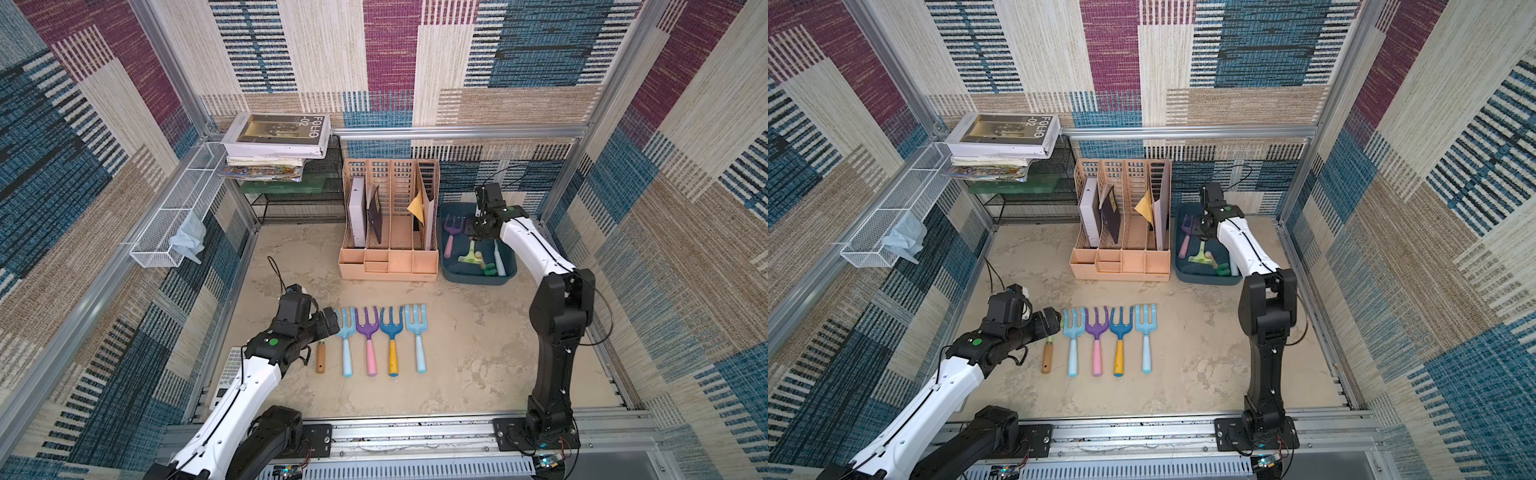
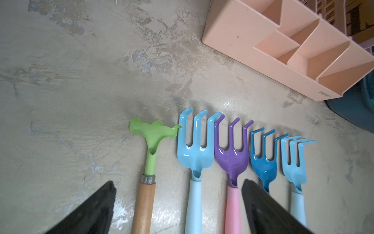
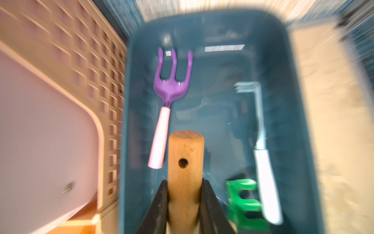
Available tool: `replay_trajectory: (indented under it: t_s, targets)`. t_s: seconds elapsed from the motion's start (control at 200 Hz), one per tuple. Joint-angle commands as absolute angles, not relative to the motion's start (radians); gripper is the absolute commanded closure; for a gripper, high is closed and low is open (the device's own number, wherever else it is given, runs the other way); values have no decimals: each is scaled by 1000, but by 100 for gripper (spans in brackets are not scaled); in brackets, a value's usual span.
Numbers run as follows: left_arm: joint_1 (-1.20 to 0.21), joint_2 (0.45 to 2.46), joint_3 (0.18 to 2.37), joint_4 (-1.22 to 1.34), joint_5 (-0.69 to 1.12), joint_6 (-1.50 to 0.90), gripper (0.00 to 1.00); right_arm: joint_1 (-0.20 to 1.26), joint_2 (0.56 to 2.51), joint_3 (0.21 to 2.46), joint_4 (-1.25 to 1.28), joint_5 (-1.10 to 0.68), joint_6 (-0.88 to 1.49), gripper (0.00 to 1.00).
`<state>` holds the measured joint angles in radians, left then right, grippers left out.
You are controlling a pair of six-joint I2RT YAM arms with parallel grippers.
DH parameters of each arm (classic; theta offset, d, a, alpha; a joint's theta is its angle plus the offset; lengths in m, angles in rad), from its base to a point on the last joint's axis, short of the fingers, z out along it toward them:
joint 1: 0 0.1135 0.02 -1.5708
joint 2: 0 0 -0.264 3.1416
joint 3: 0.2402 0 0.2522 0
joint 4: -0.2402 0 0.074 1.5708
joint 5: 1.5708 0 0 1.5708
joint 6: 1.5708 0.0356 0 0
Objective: Take the hand rake out of the storage box
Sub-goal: Pick up the rake from the storage box, then place the rake at the center of the board.
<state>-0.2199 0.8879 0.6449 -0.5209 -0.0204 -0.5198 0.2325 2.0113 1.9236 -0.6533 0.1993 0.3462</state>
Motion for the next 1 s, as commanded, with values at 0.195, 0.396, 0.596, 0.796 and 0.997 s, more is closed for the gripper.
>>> replay_trajectory:
  t_s: [0.195,0.396,0.596,0.796,0.997]
  targets:
    - [-219,844,629,-479,36,-507,1,424,1627,1469,-504,115,194,96]
    - [-219,842,624,-465,64,-505,1,494,1481,1212,-412,2,160,96]
    - [-221,828,619,-454,88,-501,1,703,1477,1066,-335,-49,-50,93]
    - [-221,796,608,-447,103,-503,1,720,1477,1014,-408,-246,-331,100]
    - [-221,792,603,-434,116,-500,1,573,1408,917,-428,-325,-509,100]
